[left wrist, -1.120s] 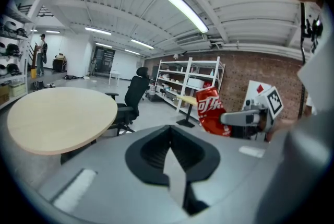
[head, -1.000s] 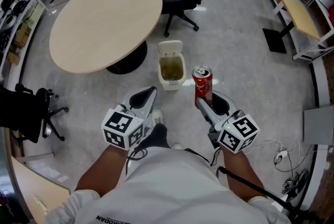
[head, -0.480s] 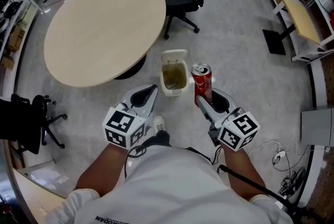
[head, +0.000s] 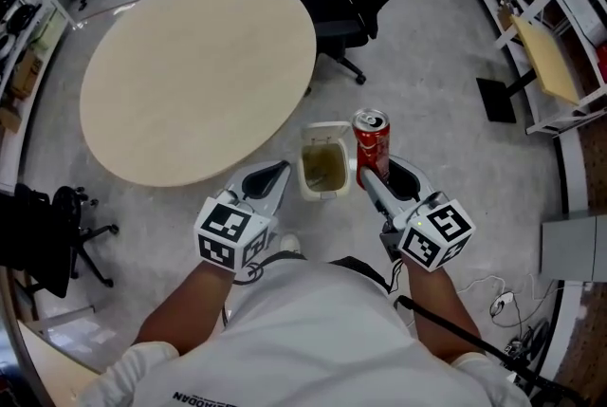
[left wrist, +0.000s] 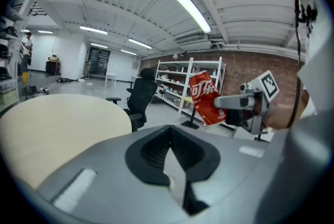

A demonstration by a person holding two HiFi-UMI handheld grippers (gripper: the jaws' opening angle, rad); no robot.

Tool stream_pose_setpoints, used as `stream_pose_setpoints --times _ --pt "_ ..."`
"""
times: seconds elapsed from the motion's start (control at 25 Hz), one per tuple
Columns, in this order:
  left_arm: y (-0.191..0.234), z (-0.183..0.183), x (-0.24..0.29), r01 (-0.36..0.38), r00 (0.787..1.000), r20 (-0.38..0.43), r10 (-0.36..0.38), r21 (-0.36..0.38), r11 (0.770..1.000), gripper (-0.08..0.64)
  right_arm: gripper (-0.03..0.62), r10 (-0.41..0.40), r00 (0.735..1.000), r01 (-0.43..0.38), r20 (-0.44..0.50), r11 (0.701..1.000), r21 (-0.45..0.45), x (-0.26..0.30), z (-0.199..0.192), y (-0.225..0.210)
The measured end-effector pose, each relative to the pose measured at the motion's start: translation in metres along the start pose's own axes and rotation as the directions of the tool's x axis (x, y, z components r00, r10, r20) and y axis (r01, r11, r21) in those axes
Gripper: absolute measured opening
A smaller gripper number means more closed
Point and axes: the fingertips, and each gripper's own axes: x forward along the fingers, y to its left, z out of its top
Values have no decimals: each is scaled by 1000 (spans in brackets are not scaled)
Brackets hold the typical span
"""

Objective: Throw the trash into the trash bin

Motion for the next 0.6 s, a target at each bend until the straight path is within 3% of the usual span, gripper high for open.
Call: stream_pose_setpoints --times 0.24,0.6 --pt "12 5 4 3 1000 16 -3 -25 1000 8 140 -12 1000 11 -21 1000 -24 10 8 -5" --pt "10 -15 28 -19 1000 -25 18 -71 997 8 138 42 992 -40 -119 999 13 29 -25 -27"
